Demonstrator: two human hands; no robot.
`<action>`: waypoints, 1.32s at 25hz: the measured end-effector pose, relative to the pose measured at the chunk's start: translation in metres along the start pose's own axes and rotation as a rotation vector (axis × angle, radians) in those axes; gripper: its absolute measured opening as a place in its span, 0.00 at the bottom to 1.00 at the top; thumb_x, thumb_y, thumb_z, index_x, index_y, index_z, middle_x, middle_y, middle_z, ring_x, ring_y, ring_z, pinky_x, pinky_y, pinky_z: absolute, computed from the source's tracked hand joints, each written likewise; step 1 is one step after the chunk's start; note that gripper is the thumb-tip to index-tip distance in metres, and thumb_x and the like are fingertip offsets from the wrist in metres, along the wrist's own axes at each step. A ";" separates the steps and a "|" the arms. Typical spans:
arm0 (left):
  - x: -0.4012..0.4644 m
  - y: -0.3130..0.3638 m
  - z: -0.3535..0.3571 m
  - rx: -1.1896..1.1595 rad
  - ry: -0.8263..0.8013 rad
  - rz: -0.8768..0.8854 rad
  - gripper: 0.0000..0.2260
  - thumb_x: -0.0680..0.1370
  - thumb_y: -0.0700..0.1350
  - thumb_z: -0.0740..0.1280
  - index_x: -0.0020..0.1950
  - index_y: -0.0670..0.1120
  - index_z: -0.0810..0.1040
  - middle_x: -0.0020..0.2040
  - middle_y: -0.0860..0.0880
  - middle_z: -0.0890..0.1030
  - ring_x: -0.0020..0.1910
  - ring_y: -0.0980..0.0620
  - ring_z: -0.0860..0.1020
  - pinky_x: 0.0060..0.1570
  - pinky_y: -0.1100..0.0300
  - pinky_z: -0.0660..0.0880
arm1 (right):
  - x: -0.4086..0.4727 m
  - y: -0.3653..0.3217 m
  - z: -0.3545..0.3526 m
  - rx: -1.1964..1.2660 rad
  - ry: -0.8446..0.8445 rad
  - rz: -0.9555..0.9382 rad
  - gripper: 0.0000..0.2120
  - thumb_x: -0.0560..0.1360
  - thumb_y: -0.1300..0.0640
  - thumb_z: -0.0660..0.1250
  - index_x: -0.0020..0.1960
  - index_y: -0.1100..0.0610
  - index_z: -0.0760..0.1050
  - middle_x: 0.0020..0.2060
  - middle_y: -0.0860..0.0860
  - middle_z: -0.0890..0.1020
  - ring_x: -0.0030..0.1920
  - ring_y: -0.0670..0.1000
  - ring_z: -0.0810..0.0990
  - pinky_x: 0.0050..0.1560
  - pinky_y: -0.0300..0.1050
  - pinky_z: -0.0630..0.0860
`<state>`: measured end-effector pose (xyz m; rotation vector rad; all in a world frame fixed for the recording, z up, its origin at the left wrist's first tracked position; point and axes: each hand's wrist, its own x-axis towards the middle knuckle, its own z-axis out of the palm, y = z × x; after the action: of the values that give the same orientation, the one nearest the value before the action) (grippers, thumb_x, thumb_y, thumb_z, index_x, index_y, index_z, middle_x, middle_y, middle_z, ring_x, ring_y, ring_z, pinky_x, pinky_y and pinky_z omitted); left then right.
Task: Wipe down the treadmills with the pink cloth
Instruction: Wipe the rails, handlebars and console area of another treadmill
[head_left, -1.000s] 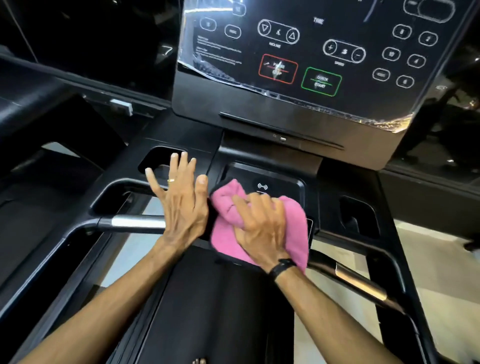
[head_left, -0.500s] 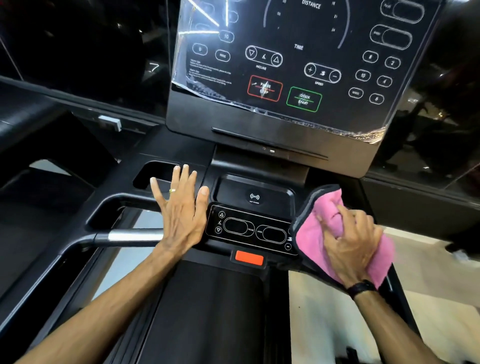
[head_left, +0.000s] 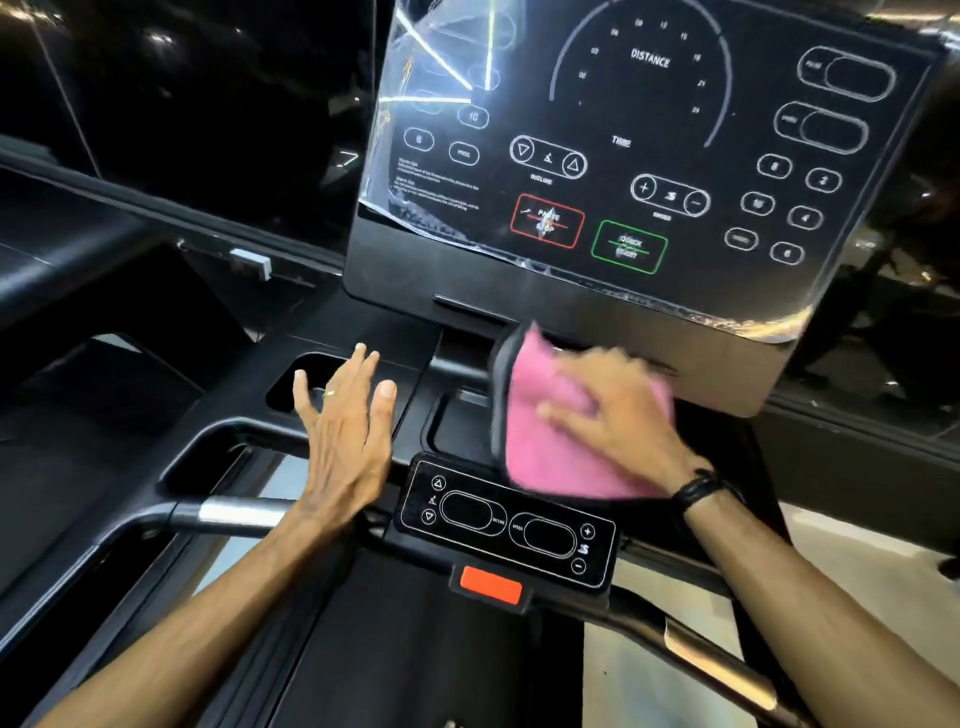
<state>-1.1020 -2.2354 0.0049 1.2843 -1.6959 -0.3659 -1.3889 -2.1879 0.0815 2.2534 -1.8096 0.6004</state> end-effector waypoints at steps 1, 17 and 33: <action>0.004 -0.005 0.000 -0.006 -0.004 -0.001 0.29 0.81 0.59 0.46 0.73 0.44 0.71 0.75 0.46 0.70 0.75 0.55 0.65 0.75 0.56 0.33 | 0.000 0.005 0.025 0.026 -0.324 -0.017 0.24 0.76 0.37 0.61 0.65 0.50 0.76 0.53 0.53 0.80 0.55 0.59 0.77 0.54 0.52 0.70; 0.064 -0.049 0.037 0.200 0.056 -0.104 0.22 0.83 0.54 0.48 0.65 0.47 0.75 0.64 0.51 0.77 0.67 0.57 0.70 0.74 0.45 0.48 | 0.102 -0.093 0.172 0.245 -0.166 -0.413 0.12 0.78 0.47 0.63 0.52 0.54 0.79 0.49 0.55 0.77 0.47 0.57 0.73 0.46 0.54 0.68; 0.072 -0.063 0.034 0.115 -0.011 -0.088 0.19 0.83 0.54 0.50 0.61 0.48 0.77 0.61 0.53 0.78 0.64 0.57 0.72 0.70 0.45 0.55 | 0.090 -0.054 0.159 0.260 -0.285 -0.500 0.22 0.80 0.36 0.56 0.57 0.48 0.81 0.48 0.48 0.79 0.45 0.52 0.74 0.44 0.49 0.68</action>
<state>-1.0926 -2.3327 -0.0210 1.4471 -1.6938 -0.3319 -1.2904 -2.3168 -0.0179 2.9487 -1.2295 0.4540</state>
